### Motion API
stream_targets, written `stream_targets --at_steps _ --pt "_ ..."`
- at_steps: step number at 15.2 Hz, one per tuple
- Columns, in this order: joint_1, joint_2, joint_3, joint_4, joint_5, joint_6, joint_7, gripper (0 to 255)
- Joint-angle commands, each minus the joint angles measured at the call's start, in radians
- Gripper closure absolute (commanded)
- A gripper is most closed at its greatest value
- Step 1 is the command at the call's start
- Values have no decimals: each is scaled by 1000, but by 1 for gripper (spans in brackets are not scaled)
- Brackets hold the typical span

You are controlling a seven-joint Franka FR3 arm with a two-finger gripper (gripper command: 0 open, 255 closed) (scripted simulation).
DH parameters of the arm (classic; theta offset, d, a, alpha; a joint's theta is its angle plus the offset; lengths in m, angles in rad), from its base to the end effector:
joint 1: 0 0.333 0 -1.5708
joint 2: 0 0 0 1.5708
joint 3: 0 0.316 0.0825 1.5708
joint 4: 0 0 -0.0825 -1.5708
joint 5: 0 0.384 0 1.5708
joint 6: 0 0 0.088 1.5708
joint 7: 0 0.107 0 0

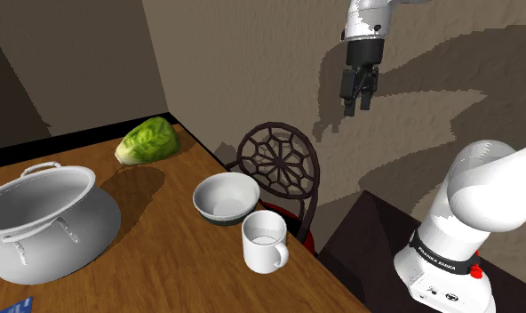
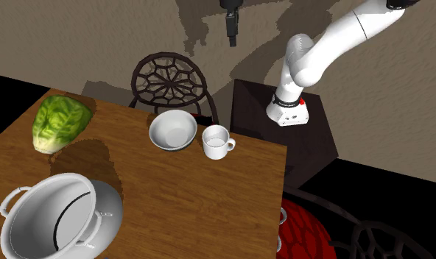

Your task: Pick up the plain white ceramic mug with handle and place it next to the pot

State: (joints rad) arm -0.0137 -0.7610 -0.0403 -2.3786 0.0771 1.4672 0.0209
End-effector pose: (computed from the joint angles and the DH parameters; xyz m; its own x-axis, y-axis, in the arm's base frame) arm 0.3002 -0.0104 0.5646 0.9871 -0.0510 -0.1518 -0.0669 -0.9926 -0.1015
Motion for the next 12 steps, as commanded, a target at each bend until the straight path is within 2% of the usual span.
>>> stream_targets --at_steps 1,7,12 --pt "0 0 0 0 0 0 0 0" --pt "39 -2 137 -112 90 140 147 0" --pt "75 48 258 -167 161 272 266 0"
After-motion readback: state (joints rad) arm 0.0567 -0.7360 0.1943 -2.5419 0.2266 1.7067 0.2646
